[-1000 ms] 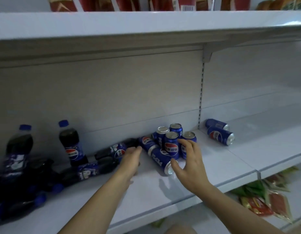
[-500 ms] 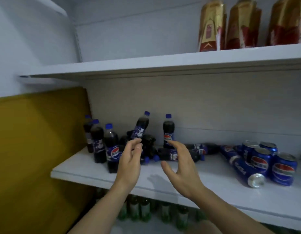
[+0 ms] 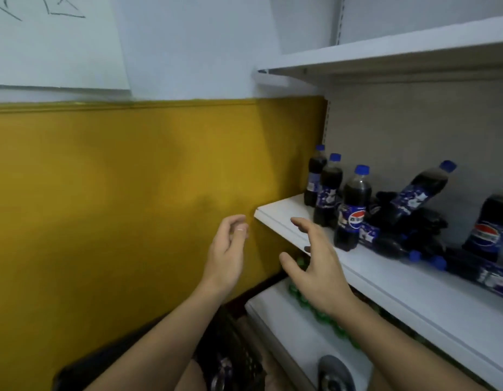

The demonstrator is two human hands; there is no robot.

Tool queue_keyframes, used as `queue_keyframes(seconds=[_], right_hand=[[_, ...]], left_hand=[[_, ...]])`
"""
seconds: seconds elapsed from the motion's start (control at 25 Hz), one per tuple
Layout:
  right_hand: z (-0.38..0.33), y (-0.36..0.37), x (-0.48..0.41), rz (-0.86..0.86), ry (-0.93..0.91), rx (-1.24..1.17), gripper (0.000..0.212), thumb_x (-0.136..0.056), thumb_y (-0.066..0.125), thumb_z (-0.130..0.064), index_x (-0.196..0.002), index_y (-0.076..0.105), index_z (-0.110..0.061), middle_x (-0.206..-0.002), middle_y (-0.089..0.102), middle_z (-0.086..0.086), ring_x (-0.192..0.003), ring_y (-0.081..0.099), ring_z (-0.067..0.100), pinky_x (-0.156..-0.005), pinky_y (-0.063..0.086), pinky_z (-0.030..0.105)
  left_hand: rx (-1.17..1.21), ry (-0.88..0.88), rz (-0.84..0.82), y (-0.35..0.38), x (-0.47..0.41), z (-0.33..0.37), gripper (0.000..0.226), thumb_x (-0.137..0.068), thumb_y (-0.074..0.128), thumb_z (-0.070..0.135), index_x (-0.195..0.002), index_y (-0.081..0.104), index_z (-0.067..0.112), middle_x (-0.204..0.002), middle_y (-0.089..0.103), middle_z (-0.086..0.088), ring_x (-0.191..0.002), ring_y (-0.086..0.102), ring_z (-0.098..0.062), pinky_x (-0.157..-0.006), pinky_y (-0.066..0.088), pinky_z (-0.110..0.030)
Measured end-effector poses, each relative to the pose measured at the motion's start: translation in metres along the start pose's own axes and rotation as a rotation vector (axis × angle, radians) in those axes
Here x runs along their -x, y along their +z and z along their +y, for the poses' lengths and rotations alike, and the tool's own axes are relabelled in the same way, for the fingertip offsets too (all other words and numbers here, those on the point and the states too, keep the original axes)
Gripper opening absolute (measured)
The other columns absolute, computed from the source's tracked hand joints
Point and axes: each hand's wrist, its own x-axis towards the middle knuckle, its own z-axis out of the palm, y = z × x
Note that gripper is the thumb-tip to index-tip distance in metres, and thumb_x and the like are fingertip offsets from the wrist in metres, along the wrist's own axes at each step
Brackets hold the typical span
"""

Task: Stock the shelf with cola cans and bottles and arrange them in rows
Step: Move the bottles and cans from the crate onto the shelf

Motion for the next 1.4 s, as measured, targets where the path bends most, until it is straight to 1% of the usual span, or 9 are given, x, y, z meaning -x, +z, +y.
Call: queue_keyframes(seconds=[0.16, 0.44, 0.76, 0.84, 0.96, 1.04, 1.2, 1.32, 1.4], right_hand=[[-0.009, 0.066, -0.028, -0.184, -0.131, -0.011, 0.06, -0.092, 0.063, -0.038, -0.145, 0.039, -0.028, -0.141, 0.042, -0.016, -0.134, 0.037, 0.002, -0.109, 0.032, 0.024], [0.044, 0.217, -0.01, -0.6, -0.208, 0.062, 0.064, -0.094, 0.058, -0.045, -0.15, 0.035, -0.024, -0.15, 0.04, -0.007, -0.14, 0.034, 0.012, -0.114, 0.035, 0.035], [0.096, 0.316, 0.021, -1.012, -0.156, 0.219, 0.068, -0.094, 0.059, -0.046, -0.152, 0.03, -0.025, -0.152, 0.036, -0.003, -0.139, 0.034, 0.021, -0.109, 0.04, 0.045], [0.109, 0.342, 0.028, -1.157, -0.146, 0.272, 0.07, -0.094, 0.06, -0.045, -0.153, 0.029, -0.025, -0.15, 0.038, 0.001, -0.135, 0.039, 0.026, -0.106, 0.043, 0.046], [0.144, 0.382, 0.051, -1.424, 0.036, 0.373, 0.065, -0.093, 0.062, -0.042, -0.149, 0.036, -0.02, -0.144, 0.045, 0.009, -0.126, 0.047, 0.032, -0.101, 0.046, 0.044], [0.176, 0.401, 0.085, -1.475, 0.231, 0.393, 0.066, -0.089, 0.066, -0.044, -0.144, 0.043, -0.016, -0.142, 0.05, 0.011, -0.125, 0.052, 0.031, -0.101, 0.047, 0.037], [0.26, 0.44, 0.17, -1.746, 0.478, 0.382, 0.125, -0.058, 0.075, -0.069, -0.158, 0.022, -0.016, -0.16, 0.032, 0.011, -0.141, 0.04, 0.032, -0.113, 0.041, 0.043], [0.27, 0.448, 0.167, -1.701, 0.711, 0.228, 0.142, -0.042, 0.09, -0.063, -0.158, 0.022, -0.017, -0.156, 0.038, 0.005, -0.134, 0.048, 0.03, -0.099, 0.053, 0.044], [0.265, 0.449, 0.166, -1.708, 0.69, 0.249, 0.129, -0.052, 0.096, -0.048, -0.155, 0.028, -0.011, -0.151, 0.046, 0.008, -0.129, 0.054, 0.03, -0.098, 0.053, 0.039]], left_hand=[[-0.052, -0.16, 0.147, -0.061, 0.007, -0.04, 0.027, -0.108, 0.041, 0.037, -0.129, 0.055, 0.028, -0.122, 0.063, 0.009, -0.107, 0.062, -0.007, -0.081, 0.045, -0.028], [-0.111, -0.547, 0.341, -0.161, 0.05, -0.174, 0.032, -0.109, 0.036, 0.041, -0.131, 0.052, 0.025, -0.125, 0.061, 0.001, -0.113, 0.062, -0.021, -0.096, 0.049, -0.042], [-0.428, -0.6, 0.003, -0.195, 0.045, -0.249, 0.046, -0.108, 0.037, 0.043, -0.148, 0.039, 0.02, -0.133, 0.055, -0.001, -0.116, 0.057, -0.018, -0.084, 0.045, -0.026], [-0.506, -0.618, -0.107, -0.201, 0.05, -0.264, 0.046, -0.108, 0.037, 0.043, -0.148, 0.039, 0.02, -0.127, 0.057, 0.001, -0.111, 0.058, -0.017, -0.085, 0.045, -0.031], [-0.563, -0.618, -0.262, -0.207, 0.056, -0.273, 0.048, -0.107, 0.038, 0.046, -0.149, 0.039, 0.022, -0.126, 0.057, 0.001, -0.11, 0.058, -0.017, -0.093, 0.049, -0.041], [-0.604, -0.591, -0.331, -0.209, 0.06, -0.271, 0.048, -0.106, 0.039, 0.046, -0.148, 0.04, 0.021, -0.126, 0.057, 0.0, -0.11, 0.058, -0.017, -0.095, 0.048, -0.042], [-0.608, -0.564, -0.346, -0.211, 0.065, -0.277, 0.049, -0.106, 0.04, 0.045, -0.147, 0.041, 0.02, -0.125, 0.059, -0.001, -0.111, 0.058, -0.018, -0.093, 0.048, -0.039], [-0.619, -0.579, -0.347, -0.211, 0.063, -0.279, 0.049, -0.106, 0.04, 0.045, -0.147, 0.042, 0.019, -0.126, 0.06, -0.001, -0.109, 0.059, -0.018, -0.093, 0.049, -0.04], [-0.628, -0.586, -0.36, -0.21, 0.061, -0.278, 0.049, -0.106, 0.04, 0.044, -0.147, 0.042, 0.019, -0.129, 0.06, 0.0, -0.111, 0.058, -0.017, -0.093, 0.049, -0.039]])
